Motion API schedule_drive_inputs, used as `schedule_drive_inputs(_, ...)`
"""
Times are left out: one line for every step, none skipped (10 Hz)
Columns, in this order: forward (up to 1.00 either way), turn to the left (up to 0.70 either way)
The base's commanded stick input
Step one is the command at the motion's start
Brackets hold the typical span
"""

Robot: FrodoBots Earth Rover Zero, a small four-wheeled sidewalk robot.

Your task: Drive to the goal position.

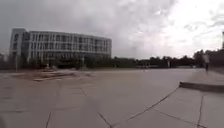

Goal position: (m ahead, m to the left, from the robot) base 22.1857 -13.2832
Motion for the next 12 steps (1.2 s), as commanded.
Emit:
schedule_drive_inputs(0.70,-0.34)
schedule_drive_inputs(0.70,-0.30)
schedule_drive_inputs(0.70,-0.11)
schedule_drive_inputs(0.70,-0.01)
schedule_drive_inputs(0.70,-0.01)
schedule_drive_inputs(0.70,-0.01)
schedule_drive_inputs(0.70,-0.01)
schedule_drive_inputs(0.70,-0.01)
schedule_drive_inputs(0.70,-0.01)
schedule_drive_inputs(0.70,-0.01)
schedule_drive_inputs(0.70,-0.01)
schedule_drive_inputs(0.70,-0.01)
